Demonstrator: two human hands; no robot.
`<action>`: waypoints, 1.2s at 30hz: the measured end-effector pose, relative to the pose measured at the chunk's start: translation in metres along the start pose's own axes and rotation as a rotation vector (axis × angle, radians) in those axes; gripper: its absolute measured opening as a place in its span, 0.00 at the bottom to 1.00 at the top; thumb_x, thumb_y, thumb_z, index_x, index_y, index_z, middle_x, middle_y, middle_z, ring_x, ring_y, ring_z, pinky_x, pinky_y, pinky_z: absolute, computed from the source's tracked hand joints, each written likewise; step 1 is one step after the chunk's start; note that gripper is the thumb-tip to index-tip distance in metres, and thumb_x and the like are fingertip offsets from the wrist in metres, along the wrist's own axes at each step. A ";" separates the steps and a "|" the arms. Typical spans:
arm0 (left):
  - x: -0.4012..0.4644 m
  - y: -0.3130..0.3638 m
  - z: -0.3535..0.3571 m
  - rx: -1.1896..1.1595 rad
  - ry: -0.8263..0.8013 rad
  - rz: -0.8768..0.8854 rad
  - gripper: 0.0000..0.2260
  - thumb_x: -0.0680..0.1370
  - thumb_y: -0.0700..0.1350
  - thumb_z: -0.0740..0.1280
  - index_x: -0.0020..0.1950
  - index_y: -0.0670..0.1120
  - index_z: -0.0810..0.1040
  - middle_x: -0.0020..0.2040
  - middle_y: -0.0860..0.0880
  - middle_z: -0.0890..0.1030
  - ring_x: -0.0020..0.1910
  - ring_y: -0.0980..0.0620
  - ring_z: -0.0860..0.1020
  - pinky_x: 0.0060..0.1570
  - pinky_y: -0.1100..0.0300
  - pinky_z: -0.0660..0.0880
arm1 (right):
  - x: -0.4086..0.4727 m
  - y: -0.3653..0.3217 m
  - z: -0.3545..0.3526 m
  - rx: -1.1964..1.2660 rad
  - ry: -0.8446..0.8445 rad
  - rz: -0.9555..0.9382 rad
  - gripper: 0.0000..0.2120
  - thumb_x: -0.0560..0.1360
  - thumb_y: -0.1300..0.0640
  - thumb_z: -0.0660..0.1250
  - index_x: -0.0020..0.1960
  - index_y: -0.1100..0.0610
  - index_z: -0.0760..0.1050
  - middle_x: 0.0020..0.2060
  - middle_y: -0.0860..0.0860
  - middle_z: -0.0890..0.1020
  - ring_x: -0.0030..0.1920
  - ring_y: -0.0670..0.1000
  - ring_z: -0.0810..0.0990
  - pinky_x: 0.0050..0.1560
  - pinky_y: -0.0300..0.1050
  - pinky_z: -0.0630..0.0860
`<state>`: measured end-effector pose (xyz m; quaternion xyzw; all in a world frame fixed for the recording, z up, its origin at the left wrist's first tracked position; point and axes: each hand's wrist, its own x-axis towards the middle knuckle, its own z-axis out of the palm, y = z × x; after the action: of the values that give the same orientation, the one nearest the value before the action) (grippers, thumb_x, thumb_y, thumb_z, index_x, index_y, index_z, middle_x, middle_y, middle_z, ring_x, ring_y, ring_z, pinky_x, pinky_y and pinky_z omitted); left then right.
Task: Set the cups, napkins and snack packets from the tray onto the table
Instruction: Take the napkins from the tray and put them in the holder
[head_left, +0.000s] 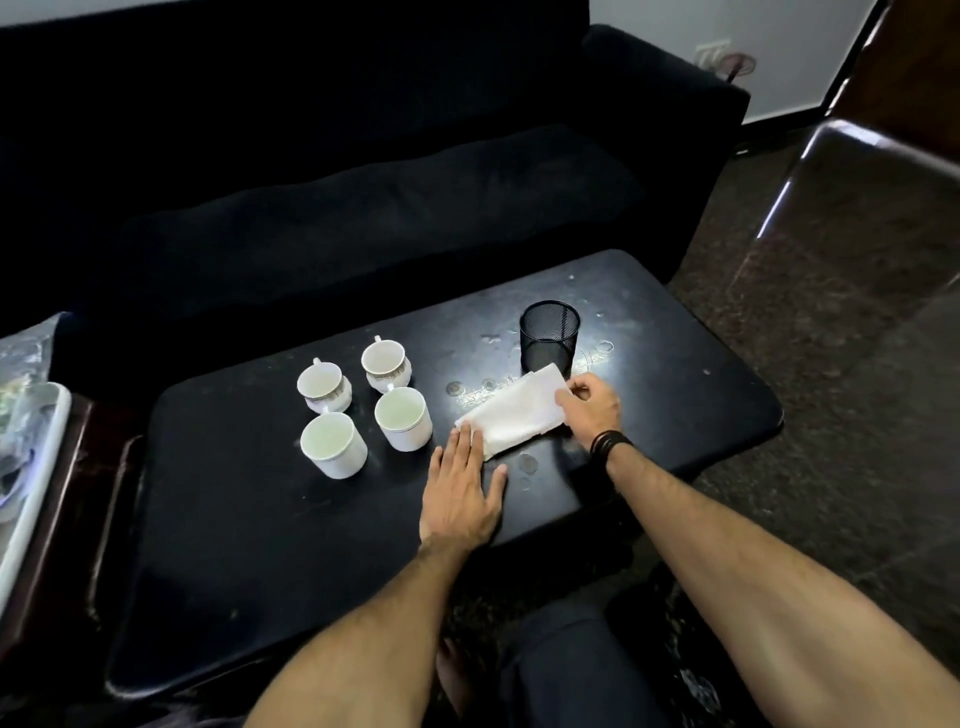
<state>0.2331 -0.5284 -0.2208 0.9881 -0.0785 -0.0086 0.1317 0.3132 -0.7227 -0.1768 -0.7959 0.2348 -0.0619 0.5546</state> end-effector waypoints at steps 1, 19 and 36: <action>0.000 -0.001 0.002 -0.001 0.000 -0.003 0.33 0.80 0.62 0.42 0.82 0.48 0.47 0.82 0.50 0.47 0.81 0.54 0.45 0.79 0.53 0.44 | 0.002 0.000 -0.003 0.015 -0.071 0.036 0.07 0.68 0.62 0.70 0.44 0.54 0.77 0.39 0.52 0.81 0.35 0.51 0.78 0.32 0.37 0.72; 0.003 -0.002 0.005 0.003 0.003 -0.064 0.34 0.79 0.63 0.39 0.82 0.46 0.45 0.82 0.50 0.45 0.81 0.54 0.44 0.79 0.54 0.41 | 0.068 -0.106 -0.073 -0.092 -0.215 -0.339 0.09 0.73 0.67 0.71 0.52 0.60 0.80 0.45 0.56 0.83 0.40 0.52 0.82 0.26 0.38 0.78; 0.005 -0.004 0.008 -0.013 0.017 -0.068 0.36 0.79 0.65 0.41 0.82 0.47 0.45 0.82 0.50 0.45 0.81 0.54 0.43 0.79 0.54 0.42 | 0.105 -0.131 -0.033 -0.769 -0.279 -0.442 0.11 0.72 0.62 0.66 0.53 0.52 0.76 0.52 0.56 0.81 0.56 0.58 0.79 0.52 0.45 0.75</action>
<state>0.2380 -0.5273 -0.2294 0.9894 -0.0438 -0.0051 0.1385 0.4341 -0.7609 -0.0617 -0.9754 -0.0113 0.0208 0.2191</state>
